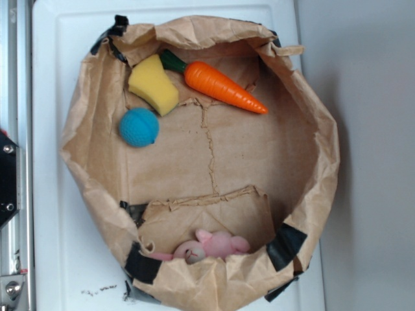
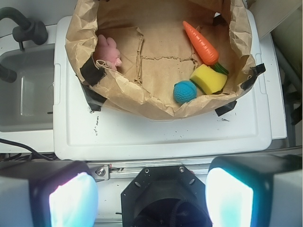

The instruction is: Grab the blue ball.

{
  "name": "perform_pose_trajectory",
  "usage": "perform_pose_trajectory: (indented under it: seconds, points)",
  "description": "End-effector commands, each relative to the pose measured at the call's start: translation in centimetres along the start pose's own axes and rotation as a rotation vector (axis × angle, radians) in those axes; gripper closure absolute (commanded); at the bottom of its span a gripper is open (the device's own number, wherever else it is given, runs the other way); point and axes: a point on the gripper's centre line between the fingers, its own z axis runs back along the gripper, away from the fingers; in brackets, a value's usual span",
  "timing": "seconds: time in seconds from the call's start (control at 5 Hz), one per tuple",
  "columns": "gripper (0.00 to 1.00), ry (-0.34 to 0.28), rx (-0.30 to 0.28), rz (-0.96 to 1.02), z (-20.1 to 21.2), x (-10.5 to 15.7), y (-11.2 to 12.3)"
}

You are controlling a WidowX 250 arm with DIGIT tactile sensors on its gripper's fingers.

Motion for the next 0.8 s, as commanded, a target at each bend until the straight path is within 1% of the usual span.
perform_pose_trajectory:
  seconds: [0.0,0.2,0.4,0.6]
  points:
    - [0.0,0.0,0.0,0.0,0.0,0.0,0.0]
    - [0.0,0.024,-0.028,0.035,0.9,0.5,-0.9]
    - [0.0,0.045,-0.016,0.07,0.6,1.6,-1.5]
    - [0.0,0.051,-0.007,0.156,-0.2,4.6,-1.9]
